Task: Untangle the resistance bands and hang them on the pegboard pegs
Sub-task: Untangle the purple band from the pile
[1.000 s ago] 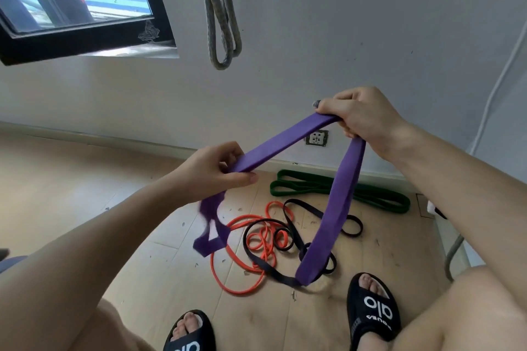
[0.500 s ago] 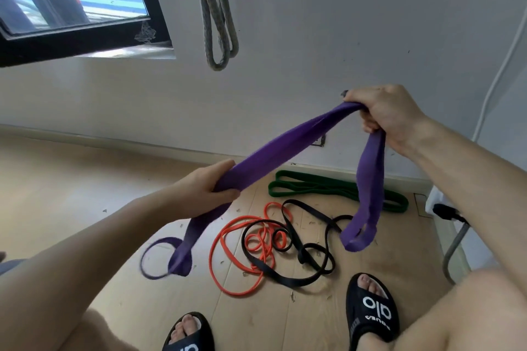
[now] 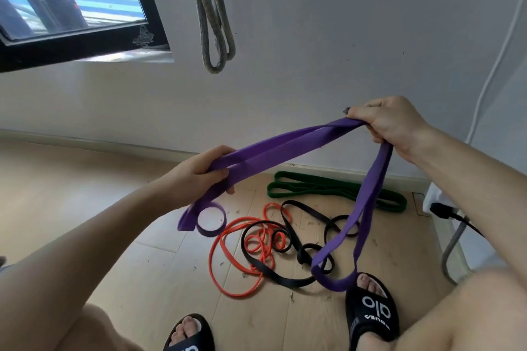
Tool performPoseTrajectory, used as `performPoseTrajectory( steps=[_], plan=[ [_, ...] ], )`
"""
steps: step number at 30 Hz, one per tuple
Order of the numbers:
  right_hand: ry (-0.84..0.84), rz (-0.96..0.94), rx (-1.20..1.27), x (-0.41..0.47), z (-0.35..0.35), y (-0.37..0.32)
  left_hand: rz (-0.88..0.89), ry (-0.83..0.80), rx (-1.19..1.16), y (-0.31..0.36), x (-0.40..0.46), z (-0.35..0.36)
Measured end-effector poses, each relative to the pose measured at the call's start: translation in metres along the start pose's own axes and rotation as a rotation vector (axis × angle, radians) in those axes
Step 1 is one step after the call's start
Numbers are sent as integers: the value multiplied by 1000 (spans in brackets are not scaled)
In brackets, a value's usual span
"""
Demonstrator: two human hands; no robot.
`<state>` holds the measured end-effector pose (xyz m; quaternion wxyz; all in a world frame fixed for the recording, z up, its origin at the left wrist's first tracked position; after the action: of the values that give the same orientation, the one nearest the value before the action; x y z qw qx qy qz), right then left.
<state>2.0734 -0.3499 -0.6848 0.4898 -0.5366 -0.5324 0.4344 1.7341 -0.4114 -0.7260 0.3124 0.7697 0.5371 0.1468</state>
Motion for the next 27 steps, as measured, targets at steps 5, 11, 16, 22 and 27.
performPoseTrajectory(
  steps=[5, 11, 16, 22, 27],
  plan=[
    [-41, -5, -57, 1, 6, -2, -28, 74, 28, -6, -3, -11],
    [-53, -32, -119, 2, 8, -6, -147, -73, -191, -16, -10, -1],
    [-53, -54, -190, 0, 9, -9, -126, -95, -233, -17, -11, -4],
    [-104, -46, -390, -3, 14, -1, -74, -116, -136, -3, -16, -6],
    [-328, 174, -574, -6, 25, 37, -25, -76, -158, 18, -21, -14]
  ],
)
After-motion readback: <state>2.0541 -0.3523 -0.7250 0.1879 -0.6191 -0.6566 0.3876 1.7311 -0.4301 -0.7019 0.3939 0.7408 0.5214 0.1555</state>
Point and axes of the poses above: each hand's wrist, its own x-axis towards the middle knuckle, its own z-axis out of the palm, y = z × x, the point moved 8 cm from there along x, towards the middle knuckle, and after that the axes turned 15 degrees about x, right-handed, at the moved point
